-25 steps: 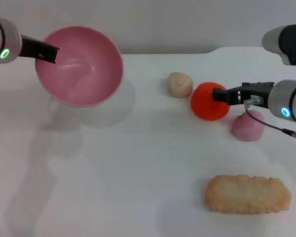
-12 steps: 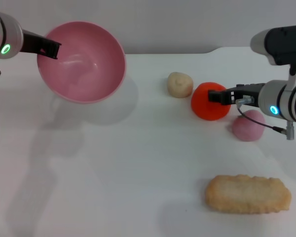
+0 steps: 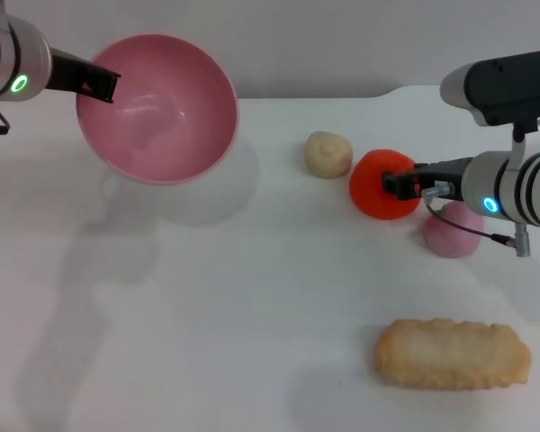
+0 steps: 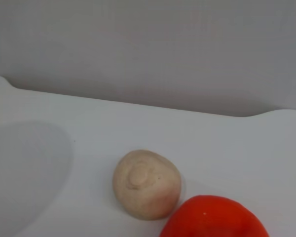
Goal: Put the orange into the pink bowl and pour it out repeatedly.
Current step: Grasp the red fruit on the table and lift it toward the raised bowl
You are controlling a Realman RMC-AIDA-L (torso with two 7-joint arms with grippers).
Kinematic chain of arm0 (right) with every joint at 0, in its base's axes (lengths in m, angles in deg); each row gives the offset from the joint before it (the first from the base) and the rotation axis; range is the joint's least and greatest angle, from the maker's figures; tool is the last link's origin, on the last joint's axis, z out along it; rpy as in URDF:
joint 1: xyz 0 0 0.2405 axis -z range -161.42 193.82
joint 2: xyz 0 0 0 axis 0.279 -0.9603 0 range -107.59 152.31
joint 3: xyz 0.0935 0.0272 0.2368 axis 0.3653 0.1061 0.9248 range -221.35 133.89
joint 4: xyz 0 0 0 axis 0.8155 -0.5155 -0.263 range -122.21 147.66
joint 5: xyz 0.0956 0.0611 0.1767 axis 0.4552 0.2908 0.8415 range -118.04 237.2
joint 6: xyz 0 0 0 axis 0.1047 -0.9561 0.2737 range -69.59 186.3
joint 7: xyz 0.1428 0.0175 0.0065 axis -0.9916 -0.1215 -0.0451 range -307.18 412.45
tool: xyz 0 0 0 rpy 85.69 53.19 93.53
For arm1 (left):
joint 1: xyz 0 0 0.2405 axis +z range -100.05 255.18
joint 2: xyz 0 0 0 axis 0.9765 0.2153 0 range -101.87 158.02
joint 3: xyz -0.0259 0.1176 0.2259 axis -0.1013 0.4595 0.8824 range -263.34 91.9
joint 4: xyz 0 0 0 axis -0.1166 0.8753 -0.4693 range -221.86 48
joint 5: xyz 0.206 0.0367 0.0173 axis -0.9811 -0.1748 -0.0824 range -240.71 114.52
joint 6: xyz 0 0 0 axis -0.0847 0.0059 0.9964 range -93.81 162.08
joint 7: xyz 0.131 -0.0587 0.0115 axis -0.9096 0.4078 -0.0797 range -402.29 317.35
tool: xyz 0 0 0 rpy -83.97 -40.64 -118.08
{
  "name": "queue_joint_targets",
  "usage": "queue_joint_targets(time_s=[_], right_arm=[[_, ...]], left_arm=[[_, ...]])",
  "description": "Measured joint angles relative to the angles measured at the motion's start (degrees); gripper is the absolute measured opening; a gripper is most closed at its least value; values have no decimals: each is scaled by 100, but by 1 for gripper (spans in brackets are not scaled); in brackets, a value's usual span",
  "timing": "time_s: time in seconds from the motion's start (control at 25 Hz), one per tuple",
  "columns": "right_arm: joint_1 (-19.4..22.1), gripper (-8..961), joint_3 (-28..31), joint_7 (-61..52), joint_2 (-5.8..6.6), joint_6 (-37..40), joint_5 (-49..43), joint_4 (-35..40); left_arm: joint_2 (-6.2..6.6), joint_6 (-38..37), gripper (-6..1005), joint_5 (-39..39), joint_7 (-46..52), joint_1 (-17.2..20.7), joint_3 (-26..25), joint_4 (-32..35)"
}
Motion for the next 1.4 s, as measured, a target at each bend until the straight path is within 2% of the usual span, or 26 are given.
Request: queue_joint_targets(time_s=[0.36, 0.6, 0.88, 1.2, 1.4], right_arm=[[18, 293, -6, 110, 2, -4, -1, 32], [168, 175, -14, 205, 2, -25, -21, 475], [504, 9, 139, 463, -9, -477, -191, 1641], [522, 3, 139, 464, -11, -423, -223, 1529], [575, 3, 155, 475, -13, -719, -394, 2166]], left_arm=[[-4, 7, 39, 30, -60, -58, 10, -48], [-16, -19, 39, 95, -73, -71, 26, -152], [-19, -87, 39, 223, -76, -97, 169, -290], [-26, -111, 38, 236, -64, -122, 249, -320], [-27, -118, 38, 249, -53, -156, 270, -369]])
